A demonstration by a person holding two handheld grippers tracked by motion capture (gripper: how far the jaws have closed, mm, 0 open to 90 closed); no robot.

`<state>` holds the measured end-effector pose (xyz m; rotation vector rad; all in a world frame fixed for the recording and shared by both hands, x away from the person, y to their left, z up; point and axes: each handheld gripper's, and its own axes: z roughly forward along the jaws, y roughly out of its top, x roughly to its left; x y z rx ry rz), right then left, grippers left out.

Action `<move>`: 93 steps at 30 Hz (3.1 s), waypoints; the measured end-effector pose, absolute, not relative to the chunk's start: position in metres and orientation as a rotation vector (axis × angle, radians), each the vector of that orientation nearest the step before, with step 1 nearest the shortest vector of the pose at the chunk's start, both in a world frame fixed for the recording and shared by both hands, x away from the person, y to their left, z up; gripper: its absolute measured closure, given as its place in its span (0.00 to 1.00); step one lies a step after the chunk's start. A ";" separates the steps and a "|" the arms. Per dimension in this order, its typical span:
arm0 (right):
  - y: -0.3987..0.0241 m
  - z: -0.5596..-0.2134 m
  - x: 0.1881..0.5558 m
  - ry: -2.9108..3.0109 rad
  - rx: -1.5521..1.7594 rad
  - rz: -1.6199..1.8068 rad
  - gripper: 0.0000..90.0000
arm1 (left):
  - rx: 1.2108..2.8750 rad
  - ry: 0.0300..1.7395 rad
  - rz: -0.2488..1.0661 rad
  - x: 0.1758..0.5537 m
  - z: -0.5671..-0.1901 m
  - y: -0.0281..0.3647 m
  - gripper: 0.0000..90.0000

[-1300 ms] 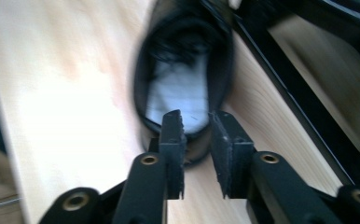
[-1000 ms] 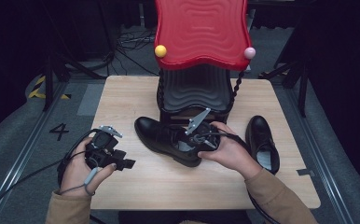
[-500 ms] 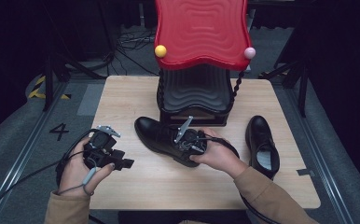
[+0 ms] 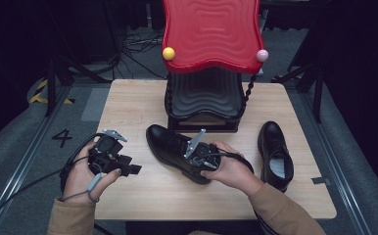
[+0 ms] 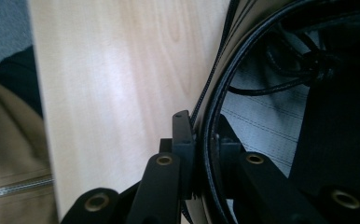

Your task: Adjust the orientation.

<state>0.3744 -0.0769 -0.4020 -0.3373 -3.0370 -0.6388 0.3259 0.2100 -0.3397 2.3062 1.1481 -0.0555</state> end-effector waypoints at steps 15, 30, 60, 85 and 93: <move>-0.134 -0.374 0.335 -3.032 -0.494 -0.687 0.92 | 2.361 1.037 -0.086 0.351 -0.337 0.179 0.54; -0.169 -0.376 0.330 -3.054 -0.815 -0.613 0.90 | 2.397 0.959 -0.125 0.370 -0.338 0.154 0.53; -0.142 -0.393 0.311 -2.918 -0.801 -0.623 0.74 | 2.393 0.963 -0.131 0.370 -0.338 0.156 0.52; -0.261 -0.342 0.343 -2.836 -1.311 -0.846 0.63 | 2.391 0.963 -0.142 0.374 -0.340 0.153 0.51; -0.283 -0.359 0.358 -2.715 -1.533 -0.630 0.63 | 2.389 0.969 -0.140 0.373 -0.339 0.154 0.51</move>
